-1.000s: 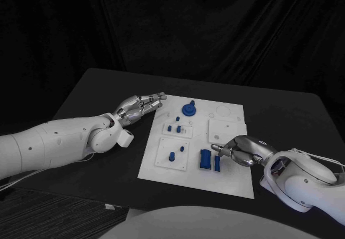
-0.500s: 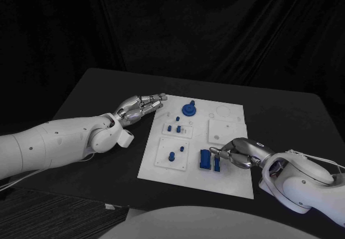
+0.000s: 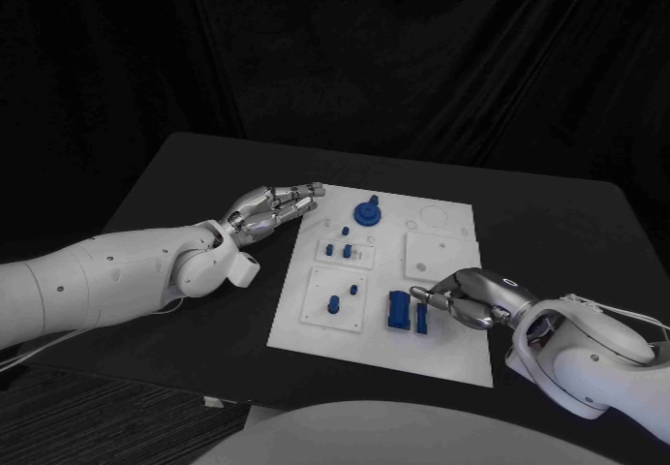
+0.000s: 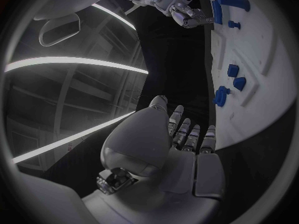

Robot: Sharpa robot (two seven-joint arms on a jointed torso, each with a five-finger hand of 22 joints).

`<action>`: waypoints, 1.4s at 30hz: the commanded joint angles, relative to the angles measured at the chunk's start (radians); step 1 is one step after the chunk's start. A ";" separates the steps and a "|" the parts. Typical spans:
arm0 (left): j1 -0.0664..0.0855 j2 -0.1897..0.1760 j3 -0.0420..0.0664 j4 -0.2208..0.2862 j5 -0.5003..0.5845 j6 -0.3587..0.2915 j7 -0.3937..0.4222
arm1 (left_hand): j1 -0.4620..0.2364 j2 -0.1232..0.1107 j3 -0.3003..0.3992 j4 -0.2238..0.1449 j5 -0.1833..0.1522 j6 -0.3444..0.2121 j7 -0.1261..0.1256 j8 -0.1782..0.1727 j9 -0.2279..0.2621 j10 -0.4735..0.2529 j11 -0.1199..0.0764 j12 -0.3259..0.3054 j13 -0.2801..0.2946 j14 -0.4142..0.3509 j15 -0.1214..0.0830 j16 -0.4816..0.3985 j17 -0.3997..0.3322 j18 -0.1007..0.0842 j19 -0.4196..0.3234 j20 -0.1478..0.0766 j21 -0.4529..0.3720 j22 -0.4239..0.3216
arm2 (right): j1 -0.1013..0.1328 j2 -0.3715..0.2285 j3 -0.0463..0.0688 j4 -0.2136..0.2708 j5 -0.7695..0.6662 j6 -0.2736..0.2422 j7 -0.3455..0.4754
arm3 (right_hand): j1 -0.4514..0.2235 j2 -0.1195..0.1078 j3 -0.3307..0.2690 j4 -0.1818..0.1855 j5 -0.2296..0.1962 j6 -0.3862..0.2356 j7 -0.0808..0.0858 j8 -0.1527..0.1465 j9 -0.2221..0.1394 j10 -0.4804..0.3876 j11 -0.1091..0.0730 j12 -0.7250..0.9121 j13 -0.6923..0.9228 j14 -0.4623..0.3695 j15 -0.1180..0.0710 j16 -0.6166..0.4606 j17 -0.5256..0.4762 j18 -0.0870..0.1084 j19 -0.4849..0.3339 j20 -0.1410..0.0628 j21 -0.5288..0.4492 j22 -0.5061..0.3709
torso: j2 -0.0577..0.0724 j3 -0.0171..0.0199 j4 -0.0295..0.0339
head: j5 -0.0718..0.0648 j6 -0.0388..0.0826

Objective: Assemble the parts on the task board

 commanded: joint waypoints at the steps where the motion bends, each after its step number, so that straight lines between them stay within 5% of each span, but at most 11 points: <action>1: -0.002 -0.003 0.001 0.006 0.006 0.005 0.143 | 0.009 0.000 0.006 0.001 0.004 0.009 0.000 0.007 0.001 0.002 0.006 0.005 0.001 0.005 0.000 0.004 0.000 0.012 0.003 0.006 -0.001 0.001 | 0.005 -0.020 0.000 0.016 0.057 -0.133 0.092 | 0.012 -0.003 -0.011 0.002 -0.007 0.036 -0.002 0.018 0.004 0.107 0.006 0.001 0.263 0.075 0.005 -0.005 0.098 -0.009 0.016 0.005 0.004 0.193 | 0.000 0.0000 0.0000 | 0.000 0.000; 13: -0.002 -0.023 0.001 0.038 0.006 -0.038 0.187 | -0.037 -0.008 -0.017 0.016 -0.006 0.031 -0.003 0.012 0.003 0.008 0.000 0.015 0.001 -0.008 -0.018 -0.006 -0.003 0.017 0.003 -0.006 -0.001 0.000 | 0.160 -0.089 0.000 0.011 0.701 -0.335 0.586 | 0.070 0.001 -0.055 -0.007 -0.043 0.160 -0.042 0.092 0.061 -0.025 -0.029 -0.171 0.063 -0.092 -0.018 -0.318 -0.427 0.078 -0.214 -0.016 -0.487 0.023 | -0.001 0.0004 0.0000 | -0.014 0.000; 15: -0.002 -0.022 0.001 0.040 0.006 -0.046 0.196 | -0.063 -0.005 -0.030 0.018 -0.020 0.030 -0.006 0.012 0.002 0.004 -0.006 0.012 0.000 -0.014 -0.025 -0.011 -0.005 0.018 0.003 -0.011 -0.001 -0.002 | 0.170 -0.090 0.000 -0.001 0.761 -0.343 0.651 | 0.064 -0.016 -0.088 -0.005 -0.060 0.103 -0.005 0.064 0.054 -0.410 0.009 -0.705 -0.437 -0.315 0.030 -0.723 -0.825 0.107 -0.414 0.028 -0.859 -0.156 | -0.002 0.0009 -0.0010 | -0.017 0.000; 18: -0.002 -0.016 0.001 0.043 0.006 -0.067 0.220 | -0.103 -0.005 -0.063 0.017 -0.053 0.002 -0.024 0.004 -0.002 -0.011 -0.028 0.000 -0.001 -0.024 -0.045 -0.021 -0.007 0.019 0.003 -0.027 -0.002 -0.005 | 0.177 -0.083 0.000 -0.038 0.839 -0.275 0.742 | 0.136 -0.047 -0.103 -0.005 -0.085 -0.183 -0.030 0.112 -0.022 -0.959 0.225 -1.213 -0.746 -0.844 0.268 -1.226 -1.072 0.017 -0.842 0.161 -1.266 -0.436 | -0.005 0.0023 -0.0024 | -0.018 0.000; 19: -0.002 -0.013 0.001 0.043 0.006 -0.075 0.228 | -0.105 -0.006 -0.069 0.016 -0.059 -0.011 -0.030 0.001 -0.003 -0.016 -0.036 -0.004 -0.002 -0.026 -0.050 -0.024 -0.008 0.020 0.002 -0.030 -0.002 -0.006 | 0.174 -0.080 0.000 -0.049 0.852 -0.256 0.762 | 0.146 -0.045 -0.108 -0.002 -0.110 -0.461 -0.119 0.008 -0.028 -1.212 0.152 -1.362 -0.917 -1.273 0.199 -1.433 -1.213 0.019 -1.314 0.109 -1.312 -0.887 | -0.005 0.0025 -0.0031 | -0.016 0.000; 23: -0.002 -0.010 0.001 0.047 0.006 -0.100 0.247 | -0.110 -0.014 -0.088 0.016 -0.081 -0.061 -0.061 -0.008 -0.009 -0.034 -0.072 -0.021 -0.005 -0.035 -0.078 -0.039 -0.013 0.019 0.002 -0.040 -0.002 -0.008 | 0.154 -0.076 0.000 -0.078 0.875 -0.210 0.812 | 0.172 -0.060 -0.104 0.000 -0.113 -0.686 -0.214 -0.037 -0.057 -1.412 0.018 -1.464 -1.152 -1.462 0.136 -1.518 -1.304 0.057 -1.463 0.139 -1.341 -1.259 | -0.004 0.0023 -0.0014 | -0.010 0.000; 25: -0.002 -0.013 0.001 0.050 0.006 -0.107 0.251 | -0.110 -0.014 -0.089 0.016 -0.081 -0.062 -0.063 -0.008 -0.009 -0.034 -0.073 -0.021 -0.005 -0.035 -0.079 -0.039 -0.013 0.019 0.002 -0.040 -0.002 -0.009 | 0.145 -0.071 0.000 -0.091 0.881 -0.192 0.822 | 0.177 -0.061 -0.098 0.001 -0.112 -0.671 -0.207 -0.035 -0.055 -1.424 -0.001 -1.465 -1.180 -1.466 0.133 -1.522 -1.307 0.081 -1.463 0.134 -1.341 -1.268 | -0.004 0.0021 -0.0015 | -0.007 0.000; 26: -0.001 -0.011 0.000 0.045 0.000 -0.062 0.001 | -0.536 -0.073 -0.018 -0.072 -0.215 -0.206 -0.151 -0.055 -0.056 -0.132 -0.136 -0.071 -0.036 -0.040 -0.150 -0.050 -0.017 -0.049 -0.005 -0.099 -0.010 -0.044 | 0.155 -0.076 0.000 -0.080 0.790 -0.249 0.704 | -0.130 -0.128 0.026 -0.087 -0.171 -0.761 -0.110 -0.069 -0.090 -1.464 -0.025 -1.496 -1.207 -1.466 0.050 -1.522 -1.307 0.025 -1.465 0.074 -1.346 -1.308 | -0.004 0.0021 -0.0021 | -0.011 0.000; 30: -0.002 -0.008 0.006 0.052 0.007 -0.087 -0.004 | -0.678 -0.095 -0.001 -0.098 -0.260 -0.256 -0.151 -0.055 -0.056 -0.132 -0.136 -0.091 -0.036 -0.040 -0.150 -0.050 -0.017 -0.049 -0.005 -0.122 -0.010 -0.044 | 0.148 -0.063 0.009 -0.089 0.815 -0.254 0.706 | -0.514 -0.211 0.194 -0.205 -0.296 -0.881 -0.110 -0.069 -0.090 -1.464 -0.025 -1.569 -1.308 -1.466 0.050 -1.522 -1.307 -0.062 -1.465 -0.059 -1.346 -1.308 | -0.009 0.0048 -0.0036 | -0.016 0.013; 31: -0.003 -0.006 0.009 0.054 0.010 -0.098 -0.006 | -0.712 -0.099 0.004 -0.105 -0.271 -0.268 -0.151 -0.055 -0.056 -0.132 -0.136 -0.095 -0.036 -0.040 -0.150 -0.050 -0.017 -0.049 -0.005 -0.127 -0.010 -0.044 | 0.145 -0.058 0.012 -0.092 0.826 -0.256 0.707 | -0.564 -0.288 0.215 -0.219 -0.296 -0.896 -0.110 -0.069 -0.090 -1.464 -0.025 -1.569 -1.308 -1.466 0.050 -1.522 -1.307 -0.062 -1.465 -0.059 -1.346 -1.308 | -0.011 0.0060 -0.0043 | -0.019 0.018; 42: -0.021 0.030 0.076 0.123 0.080 -0.365 -0.055 | -1.010 -0.141 0.051 -0.164 -0.365 -0.370 -0.151 -0.055 -0.056 -0.132 -0.136 -0.200 -0.036 -0.040 -0.150 -0.050 -0.017 -0.078 -0.005 -0.168 -0.010 -0.044 | 0.077 0.079 0.103 -0.186 1.093 -0.307 0.731 | -0.810 -0.288 0.317 -0.290 -0.296 -0.969 -0.110 -0.069 -0.090 -1.464 -0.025 -1.569 -1.308 -1.466 0.050 -1.522 -1.307 -0.062 -1.465 -0.059 -1.346 -1.308 | -0.063 0.0348 -0.0205 | -0.080 0.152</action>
